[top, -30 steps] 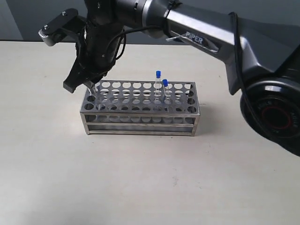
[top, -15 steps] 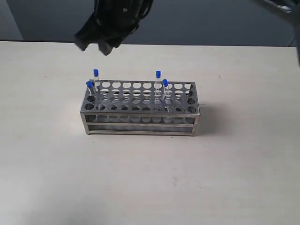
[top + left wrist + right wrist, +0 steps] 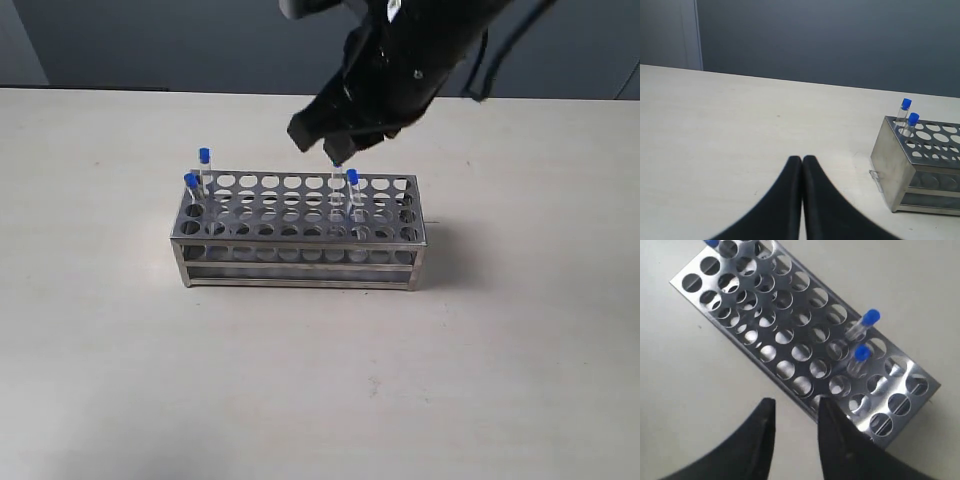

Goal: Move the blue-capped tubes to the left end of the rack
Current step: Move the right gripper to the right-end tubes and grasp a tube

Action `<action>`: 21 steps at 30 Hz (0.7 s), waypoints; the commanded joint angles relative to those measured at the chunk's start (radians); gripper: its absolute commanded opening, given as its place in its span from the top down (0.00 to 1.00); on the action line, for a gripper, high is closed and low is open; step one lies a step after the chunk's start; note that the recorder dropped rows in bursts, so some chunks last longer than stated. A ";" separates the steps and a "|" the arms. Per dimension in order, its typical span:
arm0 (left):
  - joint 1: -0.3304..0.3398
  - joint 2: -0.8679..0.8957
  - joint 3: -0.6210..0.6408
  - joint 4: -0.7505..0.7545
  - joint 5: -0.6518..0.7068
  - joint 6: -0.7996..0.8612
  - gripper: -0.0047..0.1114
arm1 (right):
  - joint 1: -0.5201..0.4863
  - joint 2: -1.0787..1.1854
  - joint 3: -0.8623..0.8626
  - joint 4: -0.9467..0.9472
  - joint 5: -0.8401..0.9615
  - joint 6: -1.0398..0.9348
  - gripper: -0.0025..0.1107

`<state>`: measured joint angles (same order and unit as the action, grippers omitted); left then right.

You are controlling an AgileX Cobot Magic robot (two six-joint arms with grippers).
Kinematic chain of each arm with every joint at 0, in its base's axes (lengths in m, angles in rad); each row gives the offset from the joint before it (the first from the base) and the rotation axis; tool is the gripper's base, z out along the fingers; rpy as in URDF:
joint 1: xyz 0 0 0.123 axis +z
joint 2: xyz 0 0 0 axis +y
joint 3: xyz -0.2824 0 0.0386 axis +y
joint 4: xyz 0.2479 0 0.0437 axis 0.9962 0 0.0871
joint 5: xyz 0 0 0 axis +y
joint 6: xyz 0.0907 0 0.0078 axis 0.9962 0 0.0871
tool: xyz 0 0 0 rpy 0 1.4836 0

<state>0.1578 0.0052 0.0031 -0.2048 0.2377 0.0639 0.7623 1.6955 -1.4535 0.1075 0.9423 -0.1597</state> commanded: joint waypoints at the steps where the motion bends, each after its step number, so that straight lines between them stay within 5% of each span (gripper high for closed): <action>1: -0.011 -0.005 -0.003 0.001 0.003 0.000 0.95 | -0.007 -0.051 0.195 -0.001 -0.203 -0.001 0.72; 6: -0.011 -0.005 -0.003 0.001 0.003 0.000 0.95 | -0.007 -0.039 0.273 -0.001 -0.369 -0.001 0.72; 21: -0.011 -0.005 -0.003 0.001 0.003 0.000 0.95 | -0.007 0.054 0.273 -0.107 -0.461 0.035 0.66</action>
<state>0.1578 0.0052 0.0031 -0.2048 0.2377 0.0639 0.7623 1.7328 -1.1852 0.0329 0.4976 -0.1498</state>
